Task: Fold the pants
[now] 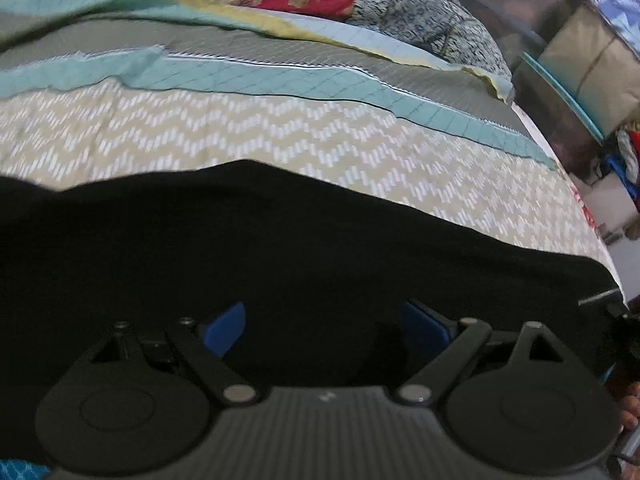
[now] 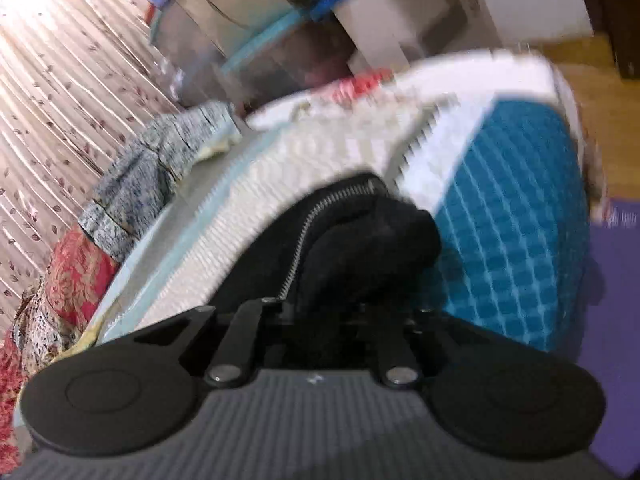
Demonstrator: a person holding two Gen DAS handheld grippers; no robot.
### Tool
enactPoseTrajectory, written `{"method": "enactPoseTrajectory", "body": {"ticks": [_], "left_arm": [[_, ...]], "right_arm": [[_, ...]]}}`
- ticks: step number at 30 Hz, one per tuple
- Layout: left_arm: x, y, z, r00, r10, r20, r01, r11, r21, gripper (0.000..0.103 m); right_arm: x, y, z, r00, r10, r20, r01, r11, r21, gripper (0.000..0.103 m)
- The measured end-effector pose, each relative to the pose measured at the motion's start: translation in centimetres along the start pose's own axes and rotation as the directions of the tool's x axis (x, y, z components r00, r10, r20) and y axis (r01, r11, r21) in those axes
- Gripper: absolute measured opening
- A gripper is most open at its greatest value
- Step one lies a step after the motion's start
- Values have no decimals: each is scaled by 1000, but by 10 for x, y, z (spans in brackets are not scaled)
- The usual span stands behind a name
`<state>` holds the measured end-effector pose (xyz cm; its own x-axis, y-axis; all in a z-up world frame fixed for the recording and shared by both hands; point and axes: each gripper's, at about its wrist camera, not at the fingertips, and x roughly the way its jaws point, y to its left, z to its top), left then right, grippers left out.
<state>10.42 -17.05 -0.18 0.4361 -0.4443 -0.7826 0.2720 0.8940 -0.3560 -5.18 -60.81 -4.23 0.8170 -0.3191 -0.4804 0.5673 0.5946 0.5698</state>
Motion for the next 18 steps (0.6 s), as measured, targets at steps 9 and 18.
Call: {"method": "enactPoseTrajectory", "body": {"ticks": [9, 18], "left_arm": [[-34, 25, -1, 997, -42, 59, 46, 996, -81, 89], [-45, 47, -19, 998, -63, 30, 66, 989, -133, 89]], "right_arm": [[-34, 121, -28, 986, 158, -58, -168, 892, -420, 15], [-14, 209, -178, 957, 37, -288, -274, 444, -853, 54]]}}
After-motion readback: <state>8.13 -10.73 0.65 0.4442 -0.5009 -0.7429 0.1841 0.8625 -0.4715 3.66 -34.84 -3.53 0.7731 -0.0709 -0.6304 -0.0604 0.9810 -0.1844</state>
